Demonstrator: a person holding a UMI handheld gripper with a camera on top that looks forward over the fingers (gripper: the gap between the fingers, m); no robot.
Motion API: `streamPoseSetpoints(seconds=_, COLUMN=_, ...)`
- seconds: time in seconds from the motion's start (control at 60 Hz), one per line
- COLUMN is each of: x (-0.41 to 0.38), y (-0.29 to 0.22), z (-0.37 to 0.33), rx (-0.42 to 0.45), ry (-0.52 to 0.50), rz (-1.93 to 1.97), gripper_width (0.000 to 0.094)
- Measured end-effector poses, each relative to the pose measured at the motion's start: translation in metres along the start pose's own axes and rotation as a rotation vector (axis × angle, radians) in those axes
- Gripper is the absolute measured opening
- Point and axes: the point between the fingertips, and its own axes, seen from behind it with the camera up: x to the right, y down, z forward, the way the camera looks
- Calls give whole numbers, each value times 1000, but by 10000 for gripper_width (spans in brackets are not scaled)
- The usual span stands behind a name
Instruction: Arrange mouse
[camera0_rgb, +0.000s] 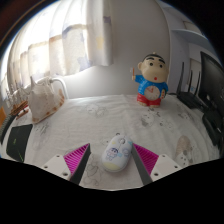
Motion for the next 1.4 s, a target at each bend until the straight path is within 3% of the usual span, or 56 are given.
streamPoseSetpoints(seconds=0.383, x=-5, y=-7, z=24, rx=-20, ry=14, rz=-29, gripper_width=814)
streamPoseSetpoints(seconds=0.467, x=1, y=-7, z=26, rx=-19, ry=35, rz=-40, gripper_width=669)
streamPoseSetpoints(seconds=0.517, x=5, y=-7, z=27, rx=-12, ry=48, rz=-50, gripper_width=465)
streamPoseSetpoints(seconds=0.717, x=7, y=-14, z=24, rx=-28, ry=56, rz=-66, gripper_width=361)
streamPoseSetpoints(seconds=0.85, x=-8, y=-60, z=-8, rx=8, ry=60, rz=-67, gripper_width=342)
streamPoseSetpoints(seconds=1.117, x=-155, y=-143, z=-86, rx=93, ry=-156, rz=-125, gripper_width=341)
streamPoseSetpoints(seconds=1.25, x=-251, y=-135, z=-109, rx=106, ry=-273, rz=-161, gripper_width=340)
streamPoseSetpoints(seconds=1.4, x=-347, y=-93, z=-109, rx=74, ry=-331, rz=-191, gripper_width=338)
